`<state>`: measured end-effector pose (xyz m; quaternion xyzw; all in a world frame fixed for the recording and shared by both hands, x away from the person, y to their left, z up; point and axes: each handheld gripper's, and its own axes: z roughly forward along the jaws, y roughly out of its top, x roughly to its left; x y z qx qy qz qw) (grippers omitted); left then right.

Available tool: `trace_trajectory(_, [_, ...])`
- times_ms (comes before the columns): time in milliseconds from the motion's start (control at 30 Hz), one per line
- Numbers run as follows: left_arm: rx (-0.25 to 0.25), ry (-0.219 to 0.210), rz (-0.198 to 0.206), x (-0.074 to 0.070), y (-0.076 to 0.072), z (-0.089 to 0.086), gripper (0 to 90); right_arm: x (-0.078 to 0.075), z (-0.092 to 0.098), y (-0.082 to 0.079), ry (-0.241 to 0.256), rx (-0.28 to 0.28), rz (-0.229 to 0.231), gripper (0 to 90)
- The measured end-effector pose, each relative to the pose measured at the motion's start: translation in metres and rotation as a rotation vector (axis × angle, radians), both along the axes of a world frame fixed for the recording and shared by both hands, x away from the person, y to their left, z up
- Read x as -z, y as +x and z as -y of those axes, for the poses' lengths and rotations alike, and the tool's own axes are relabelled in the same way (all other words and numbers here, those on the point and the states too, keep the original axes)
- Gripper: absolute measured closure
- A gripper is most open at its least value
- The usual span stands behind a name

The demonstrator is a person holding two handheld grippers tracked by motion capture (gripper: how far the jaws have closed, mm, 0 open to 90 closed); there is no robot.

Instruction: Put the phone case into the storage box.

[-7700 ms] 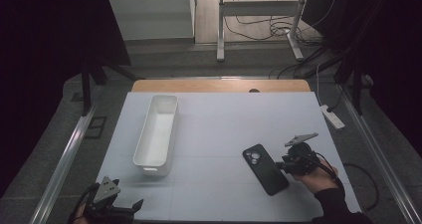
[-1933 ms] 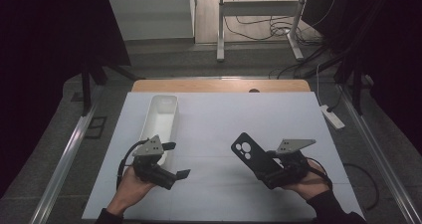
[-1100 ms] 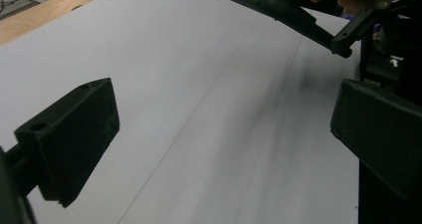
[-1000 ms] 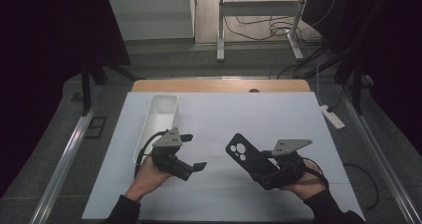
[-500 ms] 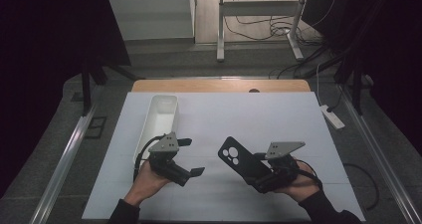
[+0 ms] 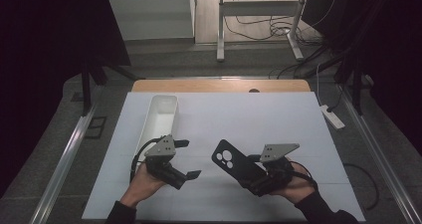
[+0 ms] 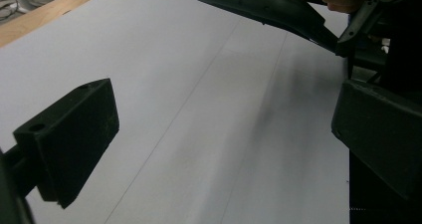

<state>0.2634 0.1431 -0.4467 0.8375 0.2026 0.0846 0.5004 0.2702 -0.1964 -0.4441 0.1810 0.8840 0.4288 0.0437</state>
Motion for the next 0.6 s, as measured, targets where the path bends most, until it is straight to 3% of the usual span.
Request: trace_trajectory(600, [0.084,-0.036,-0.029,0.0003,0.001,0.0062,0.0,-0.0023,-0.0071,-0.0024,0.035,-0.084,0.006,15.1])
